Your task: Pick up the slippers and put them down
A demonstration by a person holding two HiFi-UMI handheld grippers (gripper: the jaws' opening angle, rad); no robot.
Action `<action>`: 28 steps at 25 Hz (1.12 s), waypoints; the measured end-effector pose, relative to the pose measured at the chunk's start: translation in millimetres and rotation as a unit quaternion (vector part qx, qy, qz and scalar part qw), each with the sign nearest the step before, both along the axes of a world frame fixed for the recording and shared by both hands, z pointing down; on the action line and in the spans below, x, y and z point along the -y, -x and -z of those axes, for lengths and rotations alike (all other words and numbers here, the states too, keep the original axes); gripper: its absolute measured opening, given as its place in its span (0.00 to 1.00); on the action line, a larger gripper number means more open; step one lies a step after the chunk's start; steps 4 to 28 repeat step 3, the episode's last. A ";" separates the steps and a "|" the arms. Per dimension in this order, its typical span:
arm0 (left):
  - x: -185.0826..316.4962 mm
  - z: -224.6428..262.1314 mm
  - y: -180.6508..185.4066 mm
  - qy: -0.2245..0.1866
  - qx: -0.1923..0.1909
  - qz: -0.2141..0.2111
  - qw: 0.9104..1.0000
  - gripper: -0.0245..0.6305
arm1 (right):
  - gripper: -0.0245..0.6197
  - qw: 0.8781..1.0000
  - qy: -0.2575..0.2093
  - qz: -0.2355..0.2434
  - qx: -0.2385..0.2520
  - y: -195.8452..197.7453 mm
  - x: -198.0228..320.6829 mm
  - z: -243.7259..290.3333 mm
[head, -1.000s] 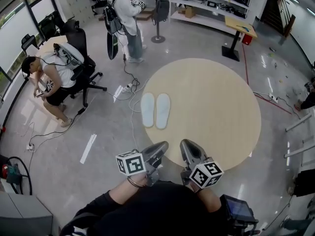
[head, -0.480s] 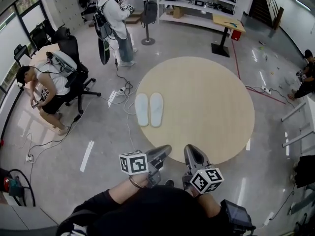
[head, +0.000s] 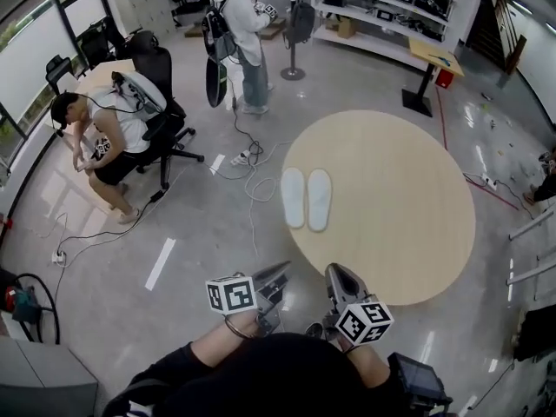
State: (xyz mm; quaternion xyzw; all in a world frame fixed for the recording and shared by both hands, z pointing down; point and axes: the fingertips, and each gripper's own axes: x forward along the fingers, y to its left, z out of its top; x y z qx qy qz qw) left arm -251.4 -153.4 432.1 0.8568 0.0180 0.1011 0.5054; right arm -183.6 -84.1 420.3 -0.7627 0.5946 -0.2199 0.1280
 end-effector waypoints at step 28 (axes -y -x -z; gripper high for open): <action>59.2 -7.9 47.6 0.020 0.005 0.045 0.999 0.10 | 0.08 1.000 0.007 0.024 -0.002 39.6 54.1 -4.4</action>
